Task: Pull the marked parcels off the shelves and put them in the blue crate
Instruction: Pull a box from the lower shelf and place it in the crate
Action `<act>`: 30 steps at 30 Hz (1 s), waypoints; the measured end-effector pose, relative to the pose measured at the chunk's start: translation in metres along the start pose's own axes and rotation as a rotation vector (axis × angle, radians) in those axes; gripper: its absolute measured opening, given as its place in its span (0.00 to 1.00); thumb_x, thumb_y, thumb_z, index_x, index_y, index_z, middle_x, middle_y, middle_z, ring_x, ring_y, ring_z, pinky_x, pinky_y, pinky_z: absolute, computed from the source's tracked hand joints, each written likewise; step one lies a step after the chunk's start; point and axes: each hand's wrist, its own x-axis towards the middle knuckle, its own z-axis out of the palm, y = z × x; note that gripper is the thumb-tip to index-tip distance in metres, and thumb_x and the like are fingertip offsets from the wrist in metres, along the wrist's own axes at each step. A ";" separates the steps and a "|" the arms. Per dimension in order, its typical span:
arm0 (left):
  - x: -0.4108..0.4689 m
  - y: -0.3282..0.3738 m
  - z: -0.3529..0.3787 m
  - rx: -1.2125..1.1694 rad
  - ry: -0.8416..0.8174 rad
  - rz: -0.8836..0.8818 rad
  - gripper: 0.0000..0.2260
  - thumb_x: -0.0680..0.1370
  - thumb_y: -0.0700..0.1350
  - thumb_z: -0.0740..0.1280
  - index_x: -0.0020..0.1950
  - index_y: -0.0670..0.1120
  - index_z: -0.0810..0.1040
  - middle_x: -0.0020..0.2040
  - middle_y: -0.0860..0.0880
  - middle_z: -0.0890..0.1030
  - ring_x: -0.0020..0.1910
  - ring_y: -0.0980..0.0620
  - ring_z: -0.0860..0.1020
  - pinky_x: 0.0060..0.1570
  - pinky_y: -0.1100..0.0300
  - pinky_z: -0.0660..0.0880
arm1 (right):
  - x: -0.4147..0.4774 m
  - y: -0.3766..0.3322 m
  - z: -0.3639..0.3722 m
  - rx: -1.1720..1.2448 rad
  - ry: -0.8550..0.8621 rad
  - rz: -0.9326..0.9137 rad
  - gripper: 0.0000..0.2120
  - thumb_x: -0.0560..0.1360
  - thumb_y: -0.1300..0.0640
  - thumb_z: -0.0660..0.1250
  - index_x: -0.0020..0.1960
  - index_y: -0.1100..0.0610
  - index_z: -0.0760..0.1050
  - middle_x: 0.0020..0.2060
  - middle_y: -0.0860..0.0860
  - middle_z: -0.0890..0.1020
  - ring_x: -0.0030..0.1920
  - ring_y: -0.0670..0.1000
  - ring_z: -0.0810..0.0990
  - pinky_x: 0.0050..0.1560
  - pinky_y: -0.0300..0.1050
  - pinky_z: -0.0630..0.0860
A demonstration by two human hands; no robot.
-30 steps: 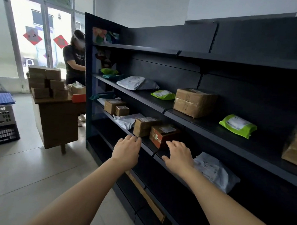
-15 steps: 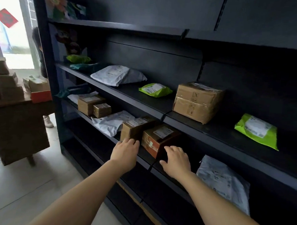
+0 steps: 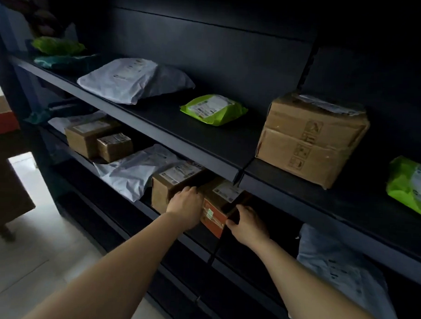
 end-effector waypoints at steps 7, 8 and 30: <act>0.064 -0.022 0.027 -0.109 -0.170 0.057 0.23 0.83 0.46 0.55 0.76 0.40 0.60 0.78 0.41 0.56 0.77 0.44 0.54 0.75 0.54 0.55 | 0.047 -0.001 0.023 0.231 -0.052 0.263 0.35 0.78 0.42 0.61 0.78 0.57 0.53 0.74 0.55 0.64 0.72 0.57 0.66 0.68 0.50 0.67; 0.071 -0.025 0.031 -0.127 -0.193 0.053 0.23 0.83 0.45 0.54 0.77 0.39 0.57 0.78 0.41 0.54 0.78 0.44 0.52 0.75 0.55 0.52 | 0.049 -0.002 0.026 0.294 -0.047 0.299 0.35 0.78 0.42 0.61 0.77 0.58 0.54 0.74 0.56 0.64 0.72 0.57 0.66 0.67 0.49 0.67; 0.024 -0.051 0.052 -0.875 -0.193 -0.076 0.21 0.79 0.45 0.66 0.72 0.42 0.71 0.65 0.45 0.77 0.60 0.46 0.78 0.55 0.58 0.75 | -0.005 -0.009 0.087 0.917 0.517 0.732 0.21 0.69 0.55 0.75 0.61 0.54 0.77 0.54 0.52 0.83 0.53 0.54 0.82 0.58 0.56 0.78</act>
